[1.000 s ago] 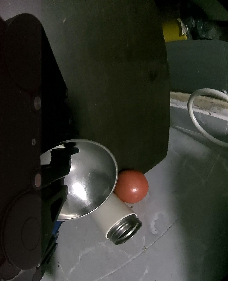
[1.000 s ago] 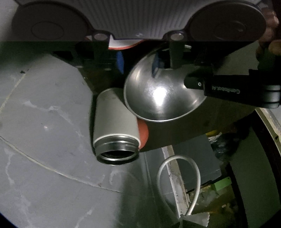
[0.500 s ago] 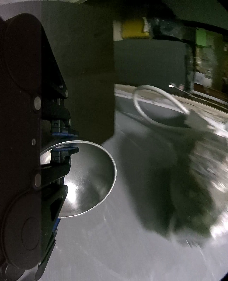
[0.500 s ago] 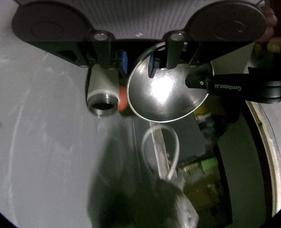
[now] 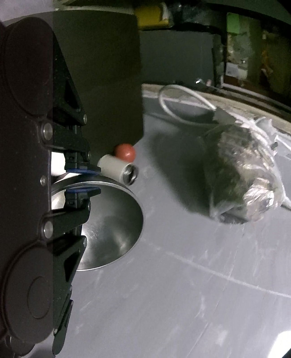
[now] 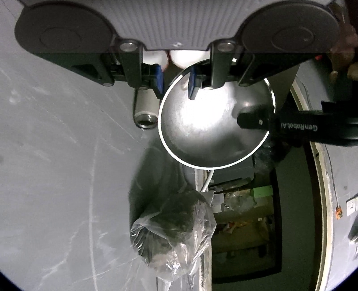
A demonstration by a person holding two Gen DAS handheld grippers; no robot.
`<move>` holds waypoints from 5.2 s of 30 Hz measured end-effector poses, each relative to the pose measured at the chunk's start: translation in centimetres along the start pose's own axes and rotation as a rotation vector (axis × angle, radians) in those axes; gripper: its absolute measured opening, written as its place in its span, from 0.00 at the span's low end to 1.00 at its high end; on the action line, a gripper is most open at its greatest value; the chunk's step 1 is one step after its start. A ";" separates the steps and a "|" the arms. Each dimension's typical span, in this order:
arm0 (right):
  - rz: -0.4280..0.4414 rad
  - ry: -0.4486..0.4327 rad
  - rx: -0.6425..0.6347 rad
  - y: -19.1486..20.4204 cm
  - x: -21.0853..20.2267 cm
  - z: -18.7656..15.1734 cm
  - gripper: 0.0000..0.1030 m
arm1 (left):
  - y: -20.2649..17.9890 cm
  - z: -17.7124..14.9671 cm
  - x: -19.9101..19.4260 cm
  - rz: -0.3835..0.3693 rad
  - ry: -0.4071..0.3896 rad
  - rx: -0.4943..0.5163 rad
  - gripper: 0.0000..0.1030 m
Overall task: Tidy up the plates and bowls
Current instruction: 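Lift the steel bowl with the left gripper toward the plate stack, then lower the steel bowl beside the plate stack and open the left gripper, then move the left gripper to the larger white red-rimmed bowl, then close the left gripper on the white bowl's rim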
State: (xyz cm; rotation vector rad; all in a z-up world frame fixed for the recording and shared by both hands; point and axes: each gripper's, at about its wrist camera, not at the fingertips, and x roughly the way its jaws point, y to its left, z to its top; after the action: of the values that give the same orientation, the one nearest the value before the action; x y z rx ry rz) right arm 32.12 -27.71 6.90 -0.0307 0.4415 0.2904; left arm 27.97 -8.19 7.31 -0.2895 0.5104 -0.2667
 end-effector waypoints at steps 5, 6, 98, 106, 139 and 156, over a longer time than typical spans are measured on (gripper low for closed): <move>-0.033 0.035 -0.014 0.4 -3.9 -2.6 0.25 | -0.6 -3.2 -1.1 -0.031 0.104 0.005 0.12; -0.035 0.047 -0.015 0.5 -4.5 -3.2 0.25 | -0.6 -3.8 -1.1 -0.030 0.136 0.002 0.12; -0.097 0.323 -0.043 -0.3 -0.9 -3.1 1.00 | 5.2 -3.6 5.4 0.220 0.245 -0.081 0.99; -0.056 0.321 -0.051 -1.1 3.3 -2.1 1.00 | 7.3 -2.4 9.1 0.294 0.273 -0.107 0.99; 0.068 0.483 0.293 -5.9 16.4 -6.3 0.75 | 9.0 -3.1 20.5 0.351 0.462 0.022 0.84; 0.101 0.494 0.344 -5.4 17.8 -6.7 0.51 | 8.3 -3.6 21.1 0.244 0.473 -0.009 0.53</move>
State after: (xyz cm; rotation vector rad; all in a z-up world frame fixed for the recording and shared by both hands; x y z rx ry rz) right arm 46.21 -28.71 -6.87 0.2619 0.9807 0.3027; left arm 45.37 -7.97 -7.75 -0.1688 1.0064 -0.0927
